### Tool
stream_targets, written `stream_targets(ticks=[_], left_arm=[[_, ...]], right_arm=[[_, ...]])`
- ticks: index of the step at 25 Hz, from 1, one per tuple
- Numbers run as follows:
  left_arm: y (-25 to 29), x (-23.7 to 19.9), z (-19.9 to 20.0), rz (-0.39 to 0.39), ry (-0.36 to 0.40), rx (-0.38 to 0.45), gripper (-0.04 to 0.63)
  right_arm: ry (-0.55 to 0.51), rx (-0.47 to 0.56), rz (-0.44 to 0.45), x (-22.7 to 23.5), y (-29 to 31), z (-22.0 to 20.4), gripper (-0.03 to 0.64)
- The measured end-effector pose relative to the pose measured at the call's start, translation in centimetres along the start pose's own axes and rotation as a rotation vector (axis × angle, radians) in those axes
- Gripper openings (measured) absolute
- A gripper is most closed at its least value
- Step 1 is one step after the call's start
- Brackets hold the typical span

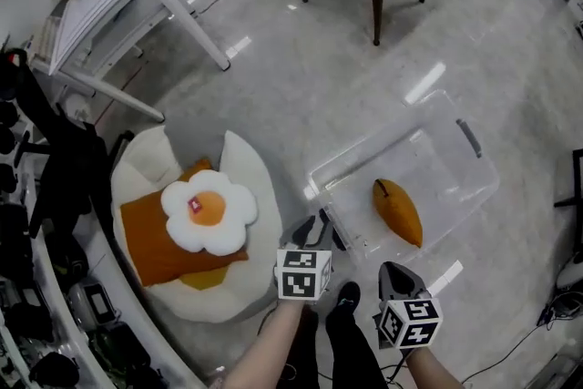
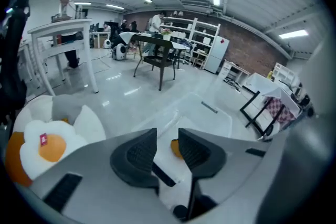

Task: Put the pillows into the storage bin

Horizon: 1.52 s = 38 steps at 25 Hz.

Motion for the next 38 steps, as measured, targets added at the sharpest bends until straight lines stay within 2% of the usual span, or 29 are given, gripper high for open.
stream_targets(ticks=[5,9,13,20,26,29,34,38], left_arm=[[-4.4,-9.5,-0.7,0.132,-0.122,0.063,0.123],[-8.6,-18.0,-2.5,0.245,-0.276,0.117,0.129],[-12.0,-25.4,-5.3,0.322,-0.428,0.141,0.137],[-14.9,-37.7,-9.1,0.409,-0.55,0.148,0.143],[-14.5,-44.2,-11.5,0.415,-0.641,0.147,0.177],[-13.8,-46.6,-12.5,0.414,-0.716,0.148,0.198],[-12.2,-49.7,-14.3,0.416,-0.814,0.119,0.235],[-10.8,-50.7,-14.8,0.398,-0.836,0.097,0.244]], right_arm=[[-0.121,-0.042,0.099,-6.7,3.2,0.9,0.012],[-0.209,-0.082,0.177,-13.5,5.8,0.8,0.012],[-0.298,-0.129,0.261,-19.8,8.6,0.7,0.012],[-0.406,-0.187,0.351,-30.1,15.2,0.1,0.012],[-0.493,-0.23,0.409,-35.8,20.4,0.0,0.012],[-0.523,-0.246,0.422,-37.5,22.6,0.1,0.012],[-0.555,-0.252,0.431,-39.5,24.9,0.5,0.012],[-0.548,-0.269,0.431,-39.5,25.8,-0.1,0.012]])
Point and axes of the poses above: the fingertips, and each gripper's own axes: y forward along the fingers, x to its right, z out of its top, the point moved 2 cm from there along -y, backward along the fingers, and after that the axes turned 11 degrees about -y, right-handed, at the moved point
